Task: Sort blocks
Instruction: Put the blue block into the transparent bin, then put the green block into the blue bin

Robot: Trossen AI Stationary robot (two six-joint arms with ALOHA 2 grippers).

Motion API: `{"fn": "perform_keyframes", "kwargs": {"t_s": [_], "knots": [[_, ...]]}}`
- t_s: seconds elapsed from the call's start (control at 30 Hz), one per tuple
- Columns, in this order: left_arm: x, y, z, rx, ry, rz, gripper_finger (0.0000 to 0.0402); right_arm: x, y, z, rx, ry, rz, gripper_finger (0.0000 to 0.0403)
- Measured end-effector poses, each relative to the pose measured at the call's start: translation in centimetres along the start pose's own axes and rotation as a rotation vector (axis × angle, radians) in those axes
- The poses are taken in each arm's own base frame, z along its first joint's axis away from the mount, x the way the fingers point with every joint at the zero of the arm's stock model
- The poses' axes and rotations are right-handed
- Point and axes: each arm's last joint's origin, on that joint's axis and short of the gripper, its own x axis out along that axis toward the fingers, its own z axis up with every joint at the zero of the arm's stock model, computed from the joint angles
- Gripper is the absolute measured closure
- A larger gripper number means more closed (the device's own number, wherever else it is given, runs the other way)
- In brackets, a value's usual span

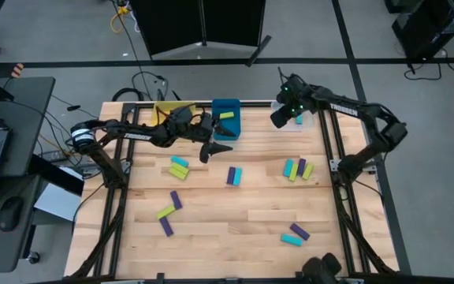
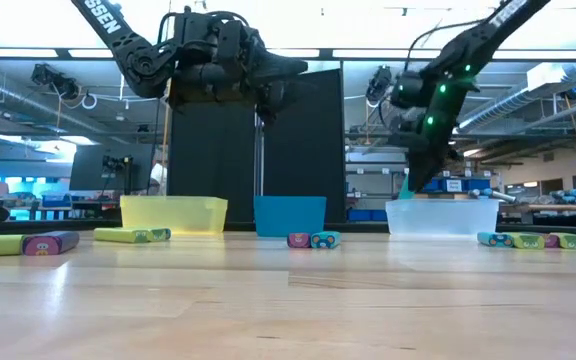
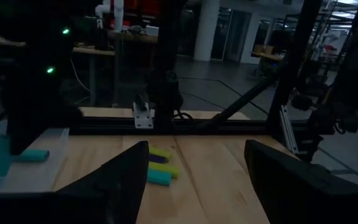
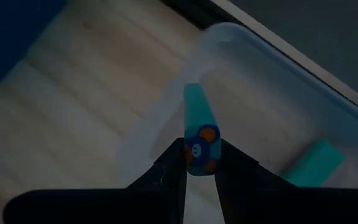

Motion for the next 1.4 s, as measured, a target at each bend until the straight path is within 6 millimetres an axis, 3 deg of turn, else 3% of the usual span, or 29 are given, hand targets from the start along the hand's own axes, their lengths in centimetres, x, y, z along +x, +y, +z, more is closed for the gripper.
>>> {"fn": "perform_keyframes", "kwargs": {"t_s": [0.3,0.47,0.67,0.87,1.0,1.17,1.3,1.4], "knots": [[-0.1,0.2,0.0,0.025,0.000,0.008,0.0129,3.1,-2.3,0.4,0.088,0.040,0.001,0.0331],[-0.4,0.6,0.1,0.051,-0.002,0.043,0.0129,4.0,-3.2,0.1,0.110,0.075,-0.010,0.0284],[-0.8,1.3,-0.1,0.033,0.019,0.070,0.0129,3.7,-3.9,0.2,0.123,0.060,-0.070,0.0251],[-0.9,1.4,-0.4,0.035,0.044,0.077,0.0157,1.3,-3.8,0.4,0.079,0.000,-0.113,0.0249],[-1.2,1.0,-0.2,0.045,0.088,0.075,0.0209,-1.9,-1.9,-0.2,0.015,-0.030,-0.090,0.0262],[-1.9,-0.4,-0.2,0.089,0.232,0.073,0.0290,-5.4,2.4,-1.9,-0.135,-0.038,-0.016,0.0329],[-2.3,-1.6,-0.1,0.103,0.308,0.057,0.0351,-6.9,6.2,-3.7,-0.249,-0.055,0.065,0.0388],[-2.3,-2.3,-0.4,0.074,0.358,0.037,0.0387,-7.3,8.6,-5.5,-0.305,-0.051,0.121,0.0391]]}}
